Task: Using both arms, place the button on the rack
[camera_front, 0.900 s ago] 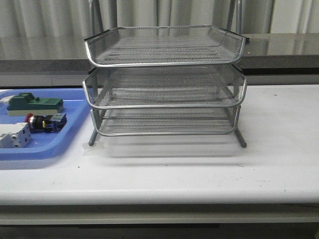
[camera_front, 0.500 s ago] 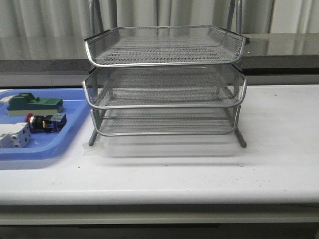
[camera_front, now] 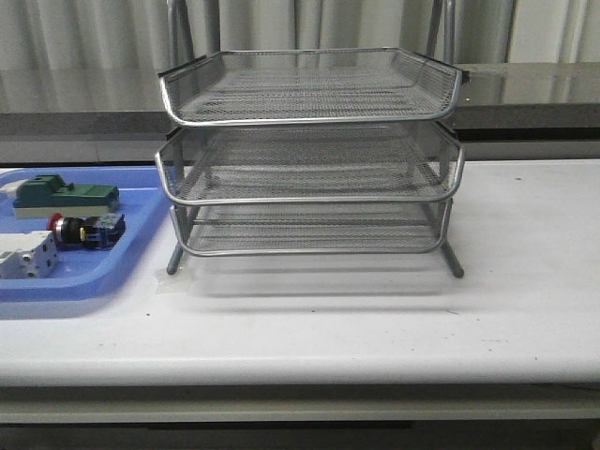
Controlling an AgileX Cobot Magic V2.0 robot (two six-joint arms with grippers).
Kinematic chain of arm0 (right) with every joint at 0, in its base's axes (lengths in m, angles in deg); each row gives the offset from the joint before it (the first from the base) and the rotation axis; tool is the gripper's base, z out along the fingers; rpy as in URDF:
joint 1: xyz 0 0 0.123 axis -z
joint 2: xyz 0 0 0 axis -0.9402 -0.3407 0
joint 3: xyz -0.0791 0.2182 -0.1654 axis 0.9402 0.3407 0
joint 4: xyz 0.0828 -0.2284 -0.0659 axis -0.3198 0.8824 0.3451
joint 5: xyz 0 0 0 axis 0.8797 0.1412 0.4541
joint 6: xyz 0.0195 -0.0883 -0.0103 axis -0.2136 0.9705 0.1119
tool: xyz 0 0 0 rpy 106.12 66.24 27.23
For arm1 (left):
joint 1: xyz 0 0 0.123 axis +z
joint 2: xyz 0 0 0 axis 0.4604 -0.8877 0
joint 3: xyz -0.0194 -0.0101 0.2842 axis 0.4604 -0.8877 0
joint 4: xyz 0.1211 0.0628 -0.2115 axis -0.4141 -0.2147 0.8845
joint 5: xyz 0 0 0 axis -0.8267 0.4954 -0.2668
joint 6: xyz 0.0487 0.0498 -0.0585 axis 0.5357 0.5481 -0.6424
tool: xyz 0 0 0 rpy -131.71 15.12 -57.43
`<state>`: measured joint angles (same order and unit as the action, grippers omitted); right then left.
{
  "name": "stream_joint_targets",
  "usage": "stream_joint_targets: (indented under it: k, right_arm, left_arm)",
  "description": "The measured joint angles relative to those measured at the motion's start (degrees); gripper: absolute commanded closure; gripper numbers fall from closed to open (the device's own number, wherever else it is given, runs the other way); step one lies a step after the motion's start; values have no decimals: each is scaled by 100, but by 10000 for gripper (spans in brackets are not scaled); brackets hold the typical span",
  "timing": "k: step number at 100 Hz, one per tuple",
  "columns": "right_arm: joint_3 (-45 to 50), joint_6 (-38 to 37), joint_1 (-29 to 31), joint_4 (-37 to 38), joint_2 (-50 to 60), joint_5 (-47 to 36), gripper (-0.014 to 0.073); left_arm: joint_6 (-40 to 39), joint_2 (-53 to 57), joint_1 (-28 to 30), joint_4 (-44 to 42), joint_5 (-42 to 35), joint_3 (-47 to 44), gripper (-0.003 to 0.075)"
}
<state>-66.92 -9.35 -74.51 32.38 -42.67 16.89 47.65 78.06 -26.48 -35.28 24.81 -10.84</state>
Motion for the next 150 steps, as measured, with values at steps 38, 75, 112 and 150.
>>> stream_joint_targets:
  k: [38,75,112,150]
  right_arm:
    - [-1273,0,0,-345,-326,1482,651]
    - [-3222,0,0,-860,-2804,3403,651]
    - [-3514,0,0,-2584,-4432,2916,604]
    - [-3526,383,0,-4060,-5804,2516,223]
  left_arm:
    - [0,0,0,0,0,0,741]
    - [0,0,0,0,0,0,741]
    - [0,0,0,0,0,0,741]
    - [0,0,0,0,0,0,741]
